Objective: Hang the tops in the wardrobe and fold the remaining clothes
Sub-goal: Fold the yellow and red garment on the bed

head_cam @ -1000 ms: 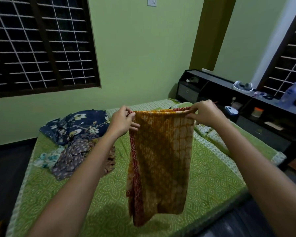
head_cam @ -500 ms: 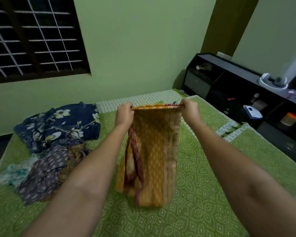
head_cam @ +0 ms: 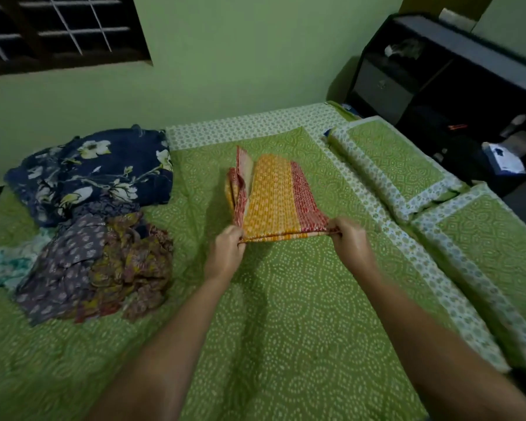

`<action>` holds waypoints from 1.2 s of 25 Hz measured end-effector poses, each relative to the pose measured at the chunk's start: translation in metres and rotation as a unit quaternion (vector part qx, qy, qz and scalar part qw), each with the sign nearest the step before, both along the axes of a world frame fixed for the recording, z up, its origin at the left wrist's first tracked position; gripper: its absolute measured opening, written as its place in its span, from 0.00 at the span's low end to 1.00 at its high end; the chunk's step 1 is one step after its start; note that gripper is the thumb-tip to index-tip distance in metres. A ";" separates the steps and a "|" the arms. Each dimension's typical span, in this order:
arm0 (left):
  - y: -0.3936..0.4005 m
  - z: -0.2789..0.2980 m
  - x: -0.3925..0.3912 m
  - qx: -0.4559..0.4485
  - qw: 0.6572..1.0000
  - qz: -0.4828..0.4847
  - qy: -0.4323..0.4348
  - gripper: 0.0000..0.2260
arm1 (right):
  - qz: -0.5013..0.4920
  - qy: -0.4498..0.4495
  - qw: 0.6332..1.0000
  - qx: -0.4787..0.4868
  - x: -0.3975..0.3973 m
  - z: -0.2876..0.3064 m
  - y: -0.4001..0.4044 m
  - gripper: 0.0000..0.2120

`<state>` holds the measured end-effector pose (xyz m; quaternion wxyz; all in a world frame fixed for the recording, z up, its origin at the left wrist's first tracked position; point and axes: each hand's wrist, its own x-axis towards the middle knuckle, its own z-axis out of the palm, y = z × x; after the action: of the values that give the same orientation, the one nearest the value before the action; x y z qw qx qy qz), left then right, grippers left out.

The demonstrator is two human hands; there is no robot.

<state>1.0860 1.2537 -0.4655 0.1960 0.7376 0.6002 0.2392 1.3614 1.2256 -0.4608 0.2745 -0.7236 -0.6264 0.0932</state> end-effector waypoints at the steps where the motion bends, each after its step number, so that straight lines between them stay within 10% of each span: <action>1: -0.009 -0.040 0.002 -0.024 0.998 -0.013 0.049 0.08 | 0.007 0.002 1.000 -0.024 0.003 -0.040 -0.007 0.06; 10: -0.081 -0.272 0.023 -0.132 0.893 -0.249 0.350 0.13 | 0.196 -0.180 0.925 -0.271 0.006 -0.293 -0.101 0.06; 18: -0.095 -0.239 0.027 -0.124 0.880 -0.293 0.353 0.17 | 0.178 -0.035 0.929 -0.322 0.029 -0.257 -0.118 0.07; 26: -0.262 -0.284 0.003 -0.404 0.742 -0.418 0.335 0.12 | 0.258 -0.030 0.733 -0.628 -0.024 -0.312 -0.264 0.10; 29: -0.277 -0.300 0.003 -0.385 0.770 -0.401 0.312 0.15 | 0.296 -0.006 0.713 -0.636 -0.037 -0.331 -0.268 0.11; 30: -0.275 -0.308 0.007 -0.359 0.801 -0.387 0.283 0.12 | 0.285 -0.015 0.756 -0.589 -0.042 -0.332 -0.252 0.11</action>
<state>1.0931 0.9783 -0.7737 0.3446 0.8206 0.3362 -0.3080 1.3190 0.9734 -0.7926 -0.2543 -0.5320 -0.6288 0.5069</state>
